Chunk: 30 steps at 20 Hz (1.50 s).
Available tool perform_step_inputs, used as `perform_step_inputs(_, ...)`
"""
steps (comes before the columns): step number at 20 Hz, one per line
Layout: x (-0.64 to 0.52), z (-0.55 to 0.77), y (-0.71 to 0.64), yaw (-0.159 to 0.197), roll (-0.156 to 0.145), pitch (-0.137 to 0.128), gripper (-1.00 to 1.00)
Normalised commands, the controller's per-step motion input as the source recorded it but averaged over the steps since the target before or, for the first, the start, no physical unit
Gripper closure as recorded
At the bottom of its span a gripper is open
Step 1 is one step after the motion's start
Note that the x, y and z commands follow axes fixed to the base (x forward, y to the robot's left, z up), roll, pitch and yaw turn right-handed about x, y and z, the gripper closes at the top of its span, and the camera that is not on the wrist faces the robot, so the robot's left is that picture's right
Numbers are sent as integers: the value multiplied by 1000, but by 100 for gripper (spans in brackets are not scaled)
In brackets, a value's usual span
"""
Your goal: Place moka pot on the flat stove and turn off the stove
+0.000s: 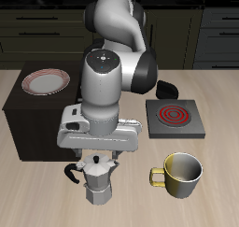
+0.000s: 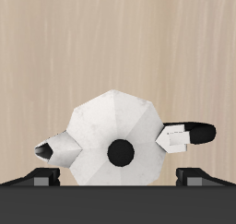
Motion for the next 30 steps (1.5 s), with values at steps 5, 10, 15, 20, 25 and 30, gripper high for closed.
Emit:
perform_step_inputs(5,141,15,31,85,26,69,-100)
perform_step_inputs(10,111,-74,-38,-49,13,33,-100)
perform_step_inputs(15,77,-238,-43,24,-13,28,-100)
perform_step_inputs(20,17,-164,-19,-7,-9,10,-100)
perform_step_inputs(25,45,-158,64,14,-12,8,100)
perform_step_inputs(30,-4,38,3,-17,1,-7,100)
